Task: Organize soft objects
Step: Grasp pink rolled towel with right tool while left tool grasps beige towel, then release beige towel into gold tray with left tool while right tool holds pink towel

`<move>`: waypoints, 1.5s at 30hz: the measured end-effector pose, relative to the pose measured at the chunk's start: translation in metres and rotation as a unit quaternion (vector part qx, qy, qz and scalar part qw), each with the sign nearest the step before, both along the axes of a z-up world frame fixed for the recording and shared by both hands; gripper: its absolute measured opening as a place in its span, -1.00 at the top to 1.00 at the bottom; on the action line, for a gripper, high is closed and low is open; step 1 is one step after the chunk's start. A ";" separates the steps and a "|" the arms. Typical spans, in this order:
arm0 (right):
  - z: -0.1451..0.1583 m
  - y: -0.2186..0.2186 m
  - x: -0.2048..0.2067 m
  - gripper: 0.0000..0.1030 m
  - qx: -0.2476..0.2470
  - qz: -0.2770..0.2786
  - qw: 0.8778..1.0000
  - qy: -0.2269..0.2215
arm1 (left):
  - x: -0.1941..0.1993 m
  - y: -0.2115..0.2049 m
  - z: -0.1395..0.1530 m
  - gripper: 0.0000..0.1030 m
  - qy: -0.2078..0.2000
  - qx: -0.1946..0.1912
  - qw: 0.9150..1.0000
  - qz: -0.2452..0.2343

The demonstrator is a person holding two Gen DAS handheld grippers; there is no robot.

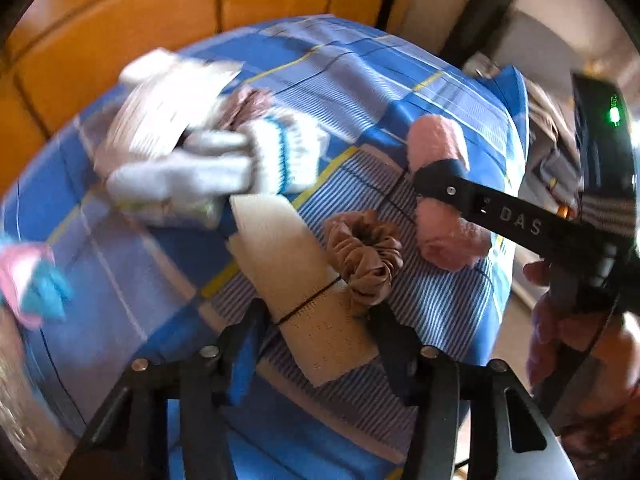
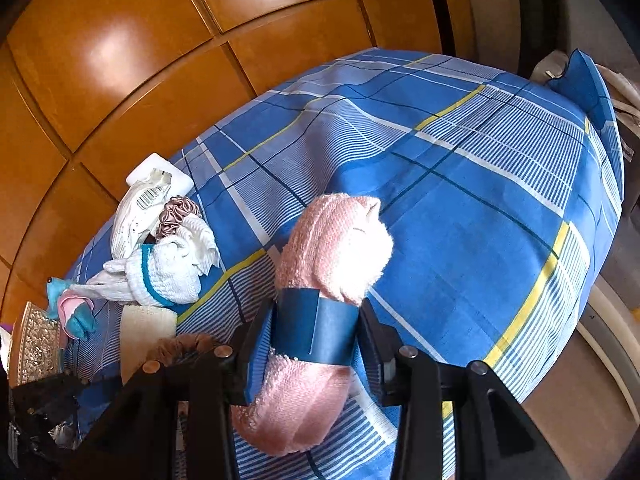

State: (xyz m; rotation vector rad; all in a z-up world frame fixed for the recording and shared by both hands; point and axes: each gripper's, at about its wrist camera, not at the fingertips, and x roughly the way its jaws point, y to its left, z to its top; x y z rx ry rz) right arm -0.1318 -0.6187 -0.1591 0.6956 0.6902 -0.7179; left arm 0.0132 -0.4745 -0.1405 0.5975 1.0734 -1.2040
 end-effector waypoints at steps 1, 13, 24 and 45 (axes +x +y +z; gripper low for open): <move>0.000 0.000 0.000 0.22 0.000 0.000 1.000 0.000 | 0.002 0.003 0.000 0.05 0.008 -0.001 1.000 0.004; 0.008 0.019 0.001 0.34 0.006 -0.019 0.999 -0.030 | 0.009 0.073 0.036 0.17 0.001 -0.048 0.999 0.020; 0.015 0.055 0.020 0.35 0.007 0.010 0.999 -0.033 | 0.022 0.154 0.102 0.17 0.005 -0.148 0.987 0.066; 0.098 0.129 0.039 0.35 -0.087 0.067 0.991 -0.079 | 0.203 0.436 0.087 0.15 -0.037 -0.120 0.916 0.381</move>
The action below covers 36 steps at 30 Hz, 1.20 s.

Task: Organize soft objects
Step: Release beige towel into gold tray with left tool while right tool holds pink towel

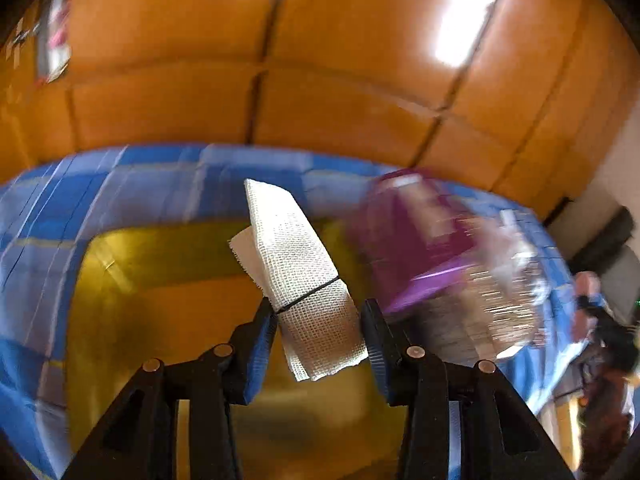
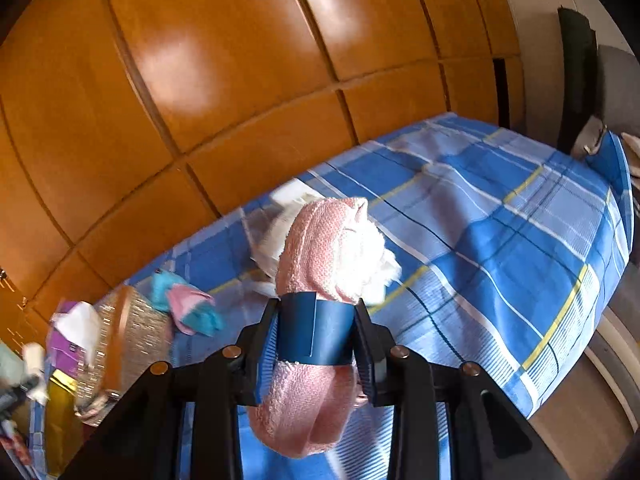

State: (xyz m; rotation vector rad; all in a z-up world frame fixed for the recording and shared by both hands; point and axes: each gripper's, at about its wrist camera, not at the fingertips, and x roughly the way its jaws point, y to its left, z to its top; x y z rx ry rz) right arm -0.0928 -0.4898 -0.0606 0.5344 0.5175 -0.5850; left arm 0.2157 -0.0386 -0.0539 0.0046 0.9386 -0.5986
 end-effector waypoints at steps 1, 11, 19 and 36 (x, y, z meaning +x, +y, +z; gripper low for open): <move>0.006 0.005 0.000 0.35 -0.003 0.002 1.000 -0.006 | 0.011 0.009 -0.011 0.15 0.016 0.016 1.000 0.005; 0.059 0.069 0.011 0.35 -0.033 0.060 0.996 -0.059 | 0.070 0.059 -0.076 0.10 0.073 0.114 0.990 0.027; 0.089 0.134 0.031 0.35 -0.075 0.143 0.984 -0.076 | 0.063 0.081 -0.046 -0.49 -0.015 0.143 0.984 0.102; 0.036 0.319 0.195 0.35 -0.009 0.434 0.899 0.055 | -0.037 0.144 -0.029 -0.92 -0.006 -0.041 0.976 0.215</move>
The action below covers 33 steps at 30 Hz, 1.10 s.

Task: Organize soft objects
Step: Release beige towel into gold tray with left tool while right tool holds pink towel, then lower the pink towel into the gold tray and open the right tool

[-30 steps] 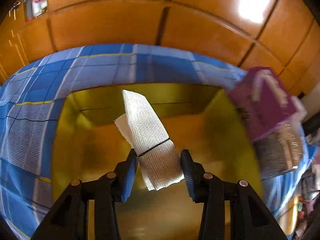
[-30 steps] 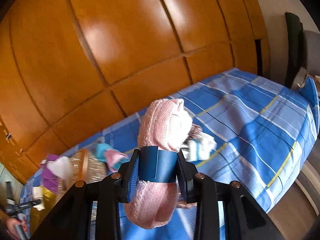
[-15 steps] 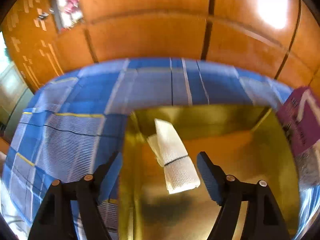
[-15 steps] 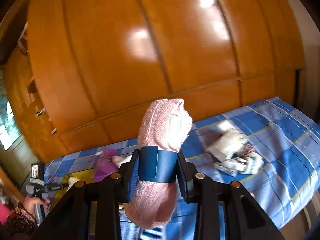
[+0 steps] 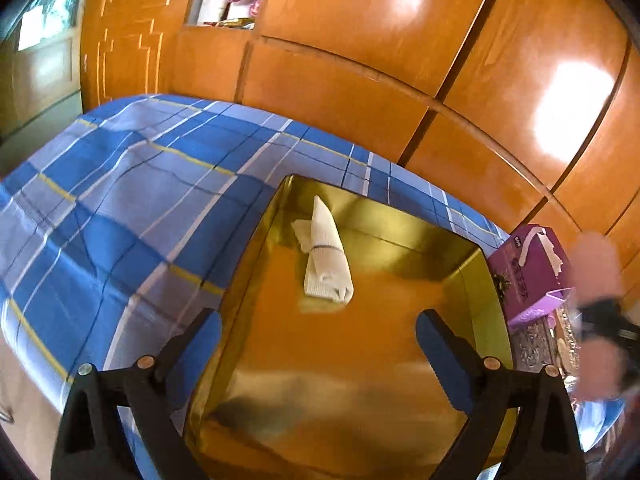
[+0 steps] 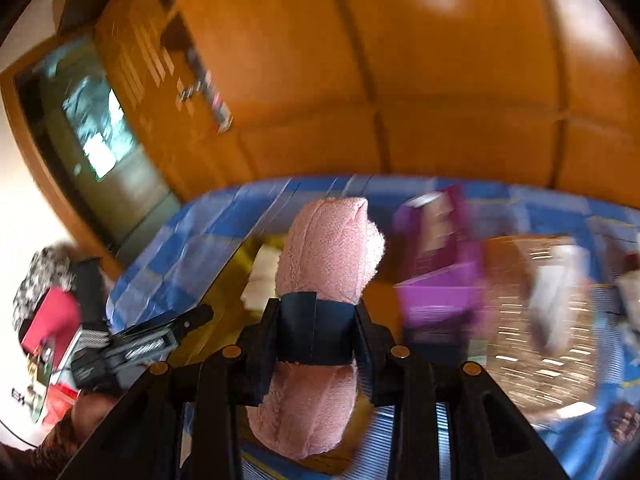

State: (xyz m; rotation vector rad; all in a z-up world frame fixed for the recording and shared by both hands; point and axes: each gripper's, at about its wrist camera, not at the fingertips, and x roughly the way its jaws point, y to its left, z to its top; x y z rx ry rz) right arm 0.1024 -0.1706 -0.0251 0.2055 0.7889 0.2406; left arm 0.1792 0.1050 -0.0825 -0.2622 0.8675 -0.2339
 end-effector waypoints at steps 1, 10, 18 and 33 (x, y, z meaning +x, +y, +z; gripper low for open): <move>-0.008 0.012 0.012 0.35 -0.008 0.007 1.000 0.016 | -0.004 0.004 0.000 -0.92 0.000 -0.004 1.000 0.004; -0.089 0.053 0.111 0.34 -0.017 0.009 0.991 0.130 | -0.018 0.040 -0.004 -0.96 0.016 -0.038 0.998 0.041; -0.120 0.070 0.159 0.32 -0.005 -0.028 0.986 0.162 | -0.020 0.053 -0.005 -0.96 0.027 -0.061 0.996 0.054; -0.095 0.065 0.139 0.12 -0.018 -0.054 0.990 0.132 | -0.023 0.045 -0.005 -0.96 0.033 -0.070 0.996 0.050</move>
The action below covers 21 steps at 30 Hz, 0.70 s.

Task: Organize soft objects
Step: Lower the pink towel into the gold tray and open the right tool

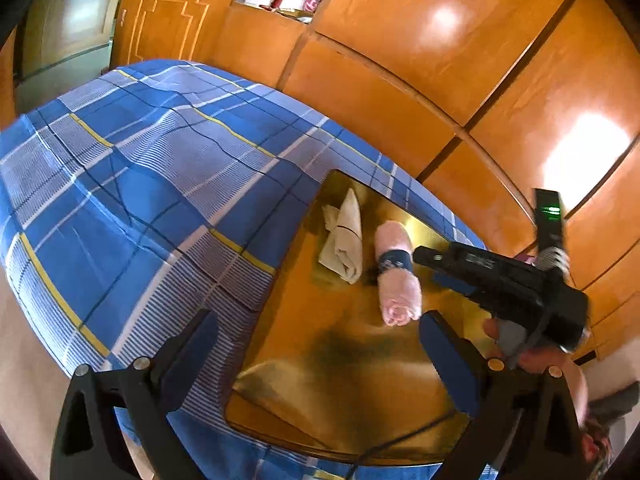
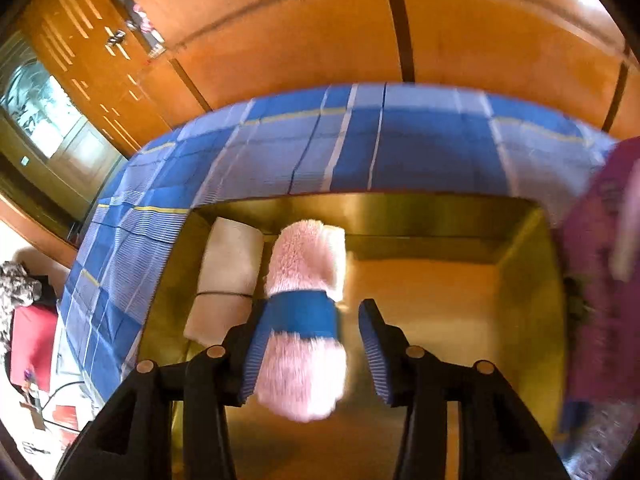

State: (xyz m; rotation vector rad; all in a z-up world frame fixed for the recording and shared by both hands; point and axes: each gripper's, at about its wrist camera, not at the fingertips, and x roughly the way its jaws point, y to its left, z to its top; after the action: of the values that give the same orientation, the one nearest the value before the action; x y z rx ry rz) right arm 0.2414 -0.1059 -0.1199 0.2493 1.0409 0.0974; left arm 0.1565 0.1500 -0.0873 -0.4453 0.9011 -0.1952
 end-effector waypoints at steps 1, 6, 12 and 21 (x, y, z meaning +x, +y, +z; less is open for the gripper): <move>0.008 -0.002 -0.008 0.12 -0.003 0.002 1.000 -0.009 | 0.000 -0.002 0.000 -0.96 0.002 -0.002 1.000 -0.002; 0.043 -0.010 -0.048 0.12 0.014 0.020 0.998 -0.051 | -0.005 -0.019 -0.001 -0.96 0.005 -0.002 1.000 -0.024; 0.093 -0.032 -0.107 0.12 0.032 0.057 0.990 -0.128 | -0.016 -0.050 0.003 -0.98 -0.007 -0.011 0.997 -0.073; 0.147 -0.118 -0.193 0.12 -0.026 -0.021 0.971 -0.237 | -0.031 -0.109 0.018 -0.99 -0.030 -0.006 0.987 -0.159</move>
State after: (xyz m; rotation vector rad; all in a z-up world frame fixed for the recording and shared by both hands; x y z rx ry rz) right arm 0.0485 -0.2235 0.0274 0.1873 0.5604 0.0856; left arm 0.1254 0.0412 -0.0695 -0.3029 0.9099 -0.5034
